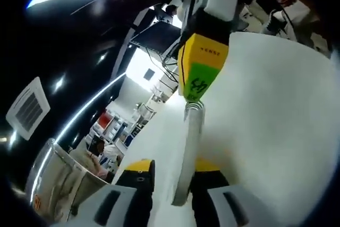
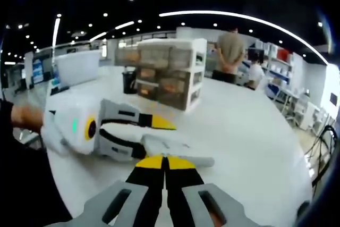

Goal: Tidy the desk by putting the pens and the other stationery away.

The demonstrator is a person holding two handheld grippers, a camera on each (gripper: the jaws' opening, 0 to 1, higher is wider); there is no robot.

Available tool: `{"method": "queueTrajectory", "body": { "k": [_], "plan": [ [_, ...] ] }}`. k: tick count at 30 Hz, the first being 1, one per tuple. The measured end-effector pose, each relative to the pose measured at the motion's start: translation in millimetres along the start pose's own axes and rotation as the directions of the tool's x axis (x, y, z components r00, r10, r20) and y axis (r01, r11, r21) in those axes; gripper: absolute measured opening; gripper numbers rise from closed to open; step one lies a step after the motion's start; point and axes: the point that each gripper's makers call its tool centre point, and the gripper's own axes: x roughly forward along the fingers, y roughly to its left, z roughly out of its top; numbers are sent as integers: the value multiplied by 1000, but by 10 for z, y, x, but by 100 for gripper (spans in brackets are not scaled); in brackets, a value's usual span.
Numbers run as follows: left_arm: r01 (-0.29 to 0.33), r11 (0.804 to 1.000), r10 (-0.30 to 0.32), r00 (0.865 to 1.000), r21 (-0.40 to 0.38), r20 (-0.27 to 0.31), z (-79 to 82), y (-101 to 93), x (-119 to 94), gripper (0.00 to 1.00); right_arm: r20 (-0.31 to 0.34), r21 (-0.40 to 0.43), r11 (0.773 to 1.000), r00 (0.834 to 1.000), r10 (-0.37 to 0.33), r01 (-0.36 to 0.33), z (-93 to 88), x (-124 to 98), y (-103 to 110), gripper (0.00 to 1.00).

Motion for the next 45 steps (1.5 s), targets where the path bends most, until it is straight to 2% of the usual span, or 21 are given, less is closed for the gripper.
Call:
{"method": "queueTrajectory", "body": {
  "k": [10, 17, 18, 24, 26, 30, 41, 44, 45],
  "plan": [
    [22, 999, -22, 1000, 45, 0, 13, -43, 14, 12, -2, 4, 1000, 1000, 2, -2, -9, 4, -6, 0],
    [35, 998, -35, 999, 60, -4, -6, -83, 14, 8, -1, -3, 1000, 1000, 3, -3, -9, 9, 19, 0],
    [38, 995, -38, 999, 94, -8, 3, -113, 18, 8, 11, -2, 1000, 1000, 2, -2, -4, 1, 53, 0],
    [21, 991, -19, 1000, 134, -11, -7, -114, 17, 7, 8, -17, 1000, 1000, -6, 6, -14, 7, 91, 3],
    [8, 989, -4, 1000, 146, -28, -29, -88, 11, 7, 52, 7, 1000, 998, -21, 21, 81, -38, 77, 5],
    [2, 982, 6, 999, 186, -39, -62, -101, 12, 7, 68, 6, 1000, 998, -9, 8, 116, -91, 130, 17],
    [-39, 962, 46, 999, 269, -21, 18, 47, -36, 7, 124, 30, 1000, 992, -9, 5, 206, -181, 120, 25],
    [-55, 955, 62, 998, 291, -16, 51, 124, -69, 7, 190, 55, 998, 981, -35, 25, 321, -272, 63, 28],
    [-63, 952, 69, 998, 298, -11, 68, 171, -97, 7, 256, 93, 996, 966, -29, 5, 436, -345, 74, 29]
  ]
}}
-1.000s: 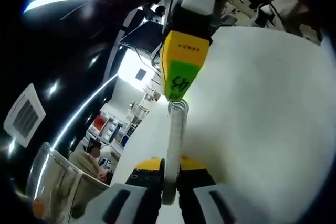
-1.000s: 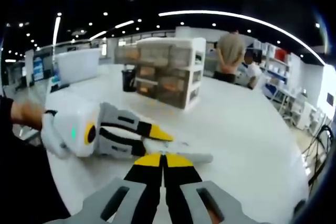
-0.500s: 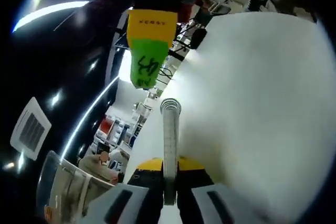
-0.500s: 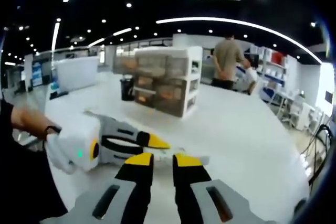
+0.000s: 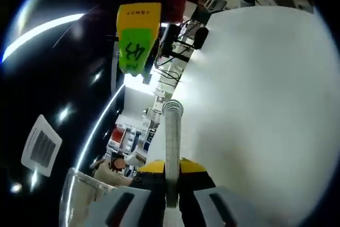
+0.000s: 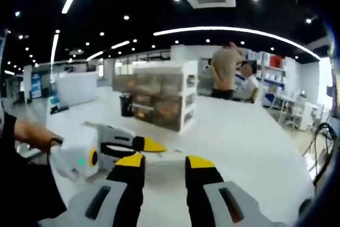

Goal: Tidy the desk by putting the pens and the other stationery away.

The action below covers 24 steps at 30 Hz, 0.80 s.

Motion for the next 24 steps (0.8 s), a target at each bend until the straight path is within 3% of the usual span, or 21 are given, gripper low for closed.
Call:
{"method": "queueTrajectory", "body": {
  "k": [2, 5, 13, 24],
  "plan": [
    [-10, 1000, 10, 1000, 3, 0, -6, 73, -35, 7, 48, 19, 1000, 999, 16, -17, 97, -53, 28, 31],
    [-24, 1000, 24, 1000, -6, 4, -11, 189, -91, 7, 62, 24, 999, 998, 28, -30, 138, -84, 22, 37],
    [-92, 996, 92, 995, 0, 31, -12, 563, -379, 7, 54, 5, 999, 997, 47, -47, 170, -59, 5, 41],
    [-187, 974, 194, 980, -129, 44, -217, 1120, -918, 7, 65, -31, 997, 995, 73, -71, 286, -53, 90, 41]
  ]
}}
